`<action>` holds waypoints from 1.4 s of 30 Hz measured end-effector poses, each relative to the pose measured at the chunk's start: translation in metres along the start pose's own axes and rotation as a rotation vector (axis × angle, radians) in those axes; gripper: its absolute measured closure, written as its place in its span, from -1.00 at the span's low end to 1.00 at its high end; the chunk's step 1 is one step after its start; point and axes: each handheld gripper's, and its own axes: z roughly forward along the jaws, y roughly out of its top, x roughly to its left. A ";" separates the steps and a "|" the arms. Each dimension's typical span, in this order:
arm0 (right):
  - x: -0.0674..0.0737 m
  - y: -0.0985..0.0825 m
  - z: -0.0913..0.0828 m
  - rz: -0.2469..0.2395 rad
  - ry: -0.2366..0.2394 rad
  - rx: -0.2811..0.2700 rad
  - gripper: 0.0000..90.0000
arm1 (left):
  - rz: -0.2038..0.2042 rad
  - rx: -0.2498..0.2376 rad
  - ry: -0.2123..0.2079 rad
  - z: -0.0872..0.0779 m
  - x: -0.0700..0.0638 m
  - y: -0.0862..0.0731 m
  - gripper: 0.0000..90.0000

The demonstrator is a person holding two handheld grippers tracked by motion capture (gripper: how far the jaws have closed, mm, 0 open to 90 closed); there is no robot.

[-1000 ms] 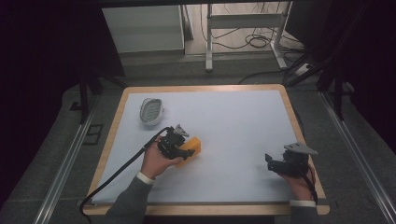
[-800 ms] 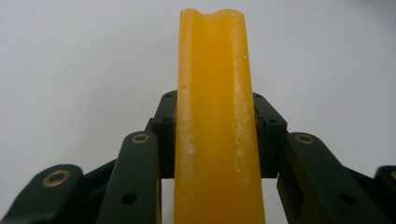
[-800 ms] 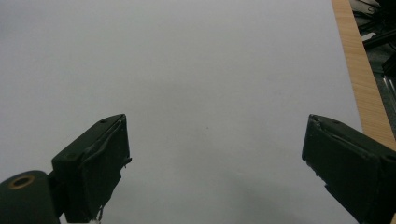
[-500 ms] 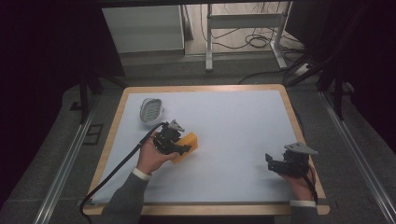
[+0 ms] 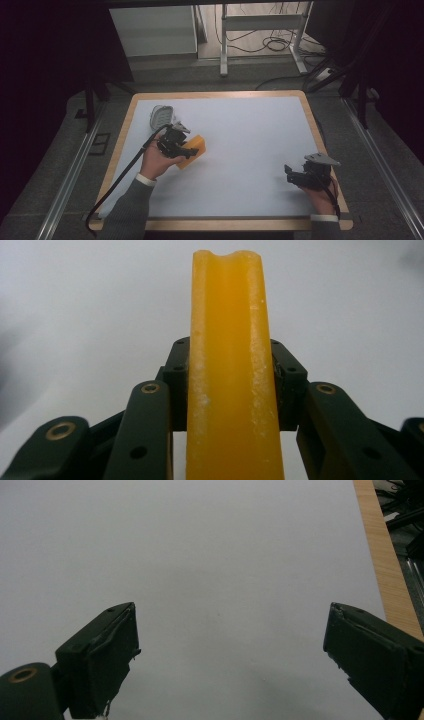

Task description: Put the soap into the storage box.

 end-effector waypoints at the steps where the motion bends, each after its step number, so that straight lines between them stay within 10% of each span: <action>1: 0.000 0.000 0.000 0.001 -0.003 0.002 -0.83 | -0.004 0.001 0.005 -0.001 0.002 0.001 0.36; 42: -0.002 -0.002 0.002 0.017 -0.013 0.012 -0.83 | -0.093 0.023 0.078 -0.013 0.057 0.008 0.36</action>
